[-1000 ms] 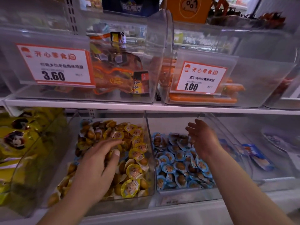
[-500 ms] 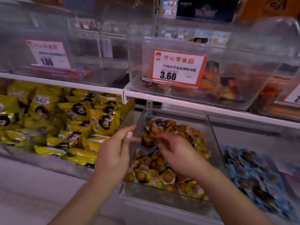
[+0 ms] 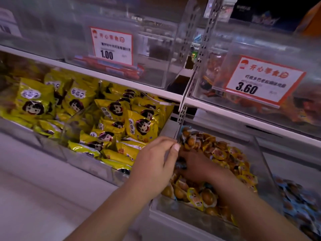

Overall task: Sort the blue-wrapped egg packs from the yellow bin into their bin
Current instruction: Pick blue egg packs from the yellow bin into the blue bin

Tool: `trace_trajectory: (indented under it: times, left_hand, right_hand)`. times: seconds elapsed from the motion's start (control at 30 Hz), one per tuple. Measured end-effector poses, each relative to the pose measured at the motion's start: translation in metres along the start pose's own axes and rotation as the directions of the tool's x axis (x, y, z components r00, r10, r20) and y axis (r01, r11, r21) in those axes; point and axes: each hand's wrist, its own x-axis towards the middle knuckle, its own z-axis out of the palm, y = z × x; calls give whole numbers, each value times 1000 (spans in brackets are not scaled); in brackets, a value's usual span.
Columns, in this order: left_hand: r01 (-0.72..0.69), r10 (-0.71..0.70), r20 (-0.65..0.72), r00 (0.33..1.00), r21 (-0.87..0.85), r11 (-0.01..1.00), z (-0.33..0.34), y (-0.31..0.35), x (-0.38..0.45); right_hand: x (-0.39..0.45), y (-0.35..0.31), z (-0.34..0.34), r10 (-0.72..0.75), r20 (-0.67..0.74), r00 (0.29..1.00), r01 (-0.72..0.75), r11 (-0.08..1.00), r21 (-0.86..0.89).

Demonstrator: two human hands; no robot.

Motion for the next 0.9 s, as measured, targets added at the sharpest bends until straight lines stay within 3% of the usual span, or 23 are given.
trace_trajectory:
  times: [0.13,0.27,0.33,0.43,0.57,0.7,0.8,0.9]
  left_hand:
    - [-8,8,39,999,6,1000,0,0,-3]
    - [3,-3,17,1000,-2,1000,1,1,-5]
    - [9,-10,-12,1000,-32,999,2,2,-7]
    - [0,-7,-73,997,-100,995,4,7,-6]
    - [-53,22,-185,982,-165,985,6,17,-4]
    - [-88,52,-185,981,-189,978,19,34,-7]
    - [5,-15,-41,999,-235,972,44,45,-9]
    - [203,-144,198,969,-320,925,72,51,-7]
  right_hand:
    - [5,-4,0,-27,14,1000,27,998,-48]
    - [4,-11,6,-43,-147,988,41,999,-20]
    - [2,-7,7,-56,-175,983,67,996,57]
    - [-9,8,-5,-60,-222,973,129,941,312]
    - [-36,27,-30,74,-318,945,181,692,698]
    - [-74,32,-43,255,-197,947,145,209,967]
    - [-103,37,-45,284,-155,946,163,-3,987]
    - [-120,37,-32,326,-140,935,167,-55,984]
